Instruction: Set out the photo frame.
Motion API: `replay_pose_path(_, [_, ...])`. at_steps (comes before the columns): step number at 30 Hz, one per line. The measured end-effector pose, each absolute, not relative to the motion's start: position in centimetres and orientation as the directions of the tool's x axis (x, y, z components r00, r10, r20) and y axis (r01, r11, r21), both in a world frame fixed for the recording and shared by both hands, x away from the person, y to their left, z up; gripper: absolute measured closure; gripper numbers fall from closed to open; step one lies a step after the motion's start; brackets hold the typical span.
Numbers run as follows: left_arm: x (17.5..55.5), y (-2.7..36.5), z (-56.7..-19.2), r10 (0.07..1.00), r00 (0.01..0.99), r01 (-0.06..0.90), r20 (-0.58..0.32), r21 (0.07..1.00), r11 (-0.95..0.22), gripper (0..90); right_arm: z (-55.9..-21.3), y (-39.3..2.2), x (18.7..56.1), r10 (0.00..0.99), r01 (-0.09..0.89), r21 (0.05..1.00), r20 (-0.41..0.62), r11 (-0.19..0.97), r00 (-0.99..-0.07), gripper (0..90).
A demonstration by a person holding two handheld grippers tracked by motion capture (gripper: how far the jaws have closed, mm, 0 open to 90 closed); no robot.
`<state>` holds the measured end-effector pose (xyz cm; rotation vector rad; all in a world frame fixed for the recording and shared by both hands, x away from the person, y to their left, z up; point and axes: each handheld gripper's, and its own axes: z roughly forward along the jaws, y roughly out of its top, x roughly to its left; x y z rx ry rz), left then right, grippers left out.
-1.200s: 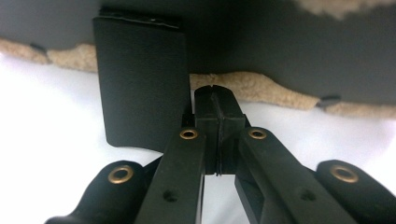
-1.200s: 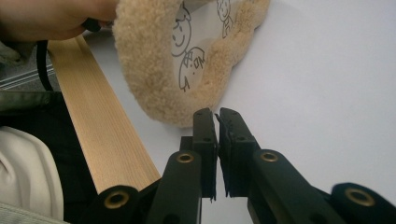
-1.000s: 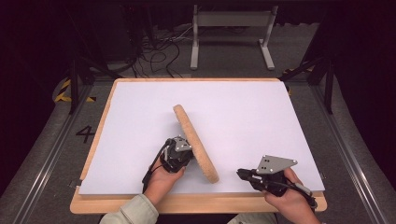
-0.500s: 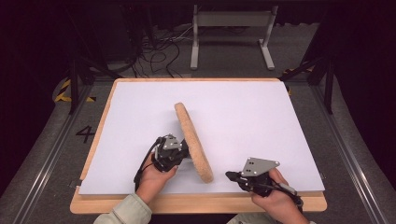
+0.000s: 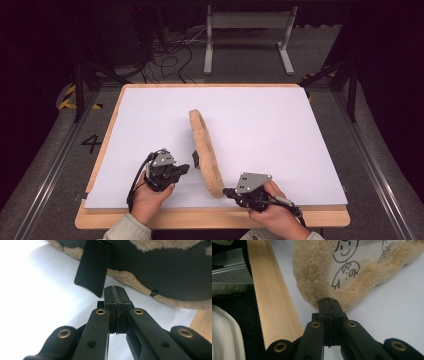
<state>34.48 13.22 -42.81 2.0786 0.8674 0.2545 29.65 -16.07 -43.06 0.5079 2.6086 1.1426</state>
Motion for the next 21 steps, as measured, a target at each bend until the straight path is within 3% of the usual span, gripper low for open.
replay_pose_path(21, [32.9,17.4,-42.9,0.731,0.672,0.514,-0.122,0.787,-0.342,87.8,-43.5,-10.2,29.8,0.279,0.142,0.758,-0.055,0.636,-0.959,90.0])
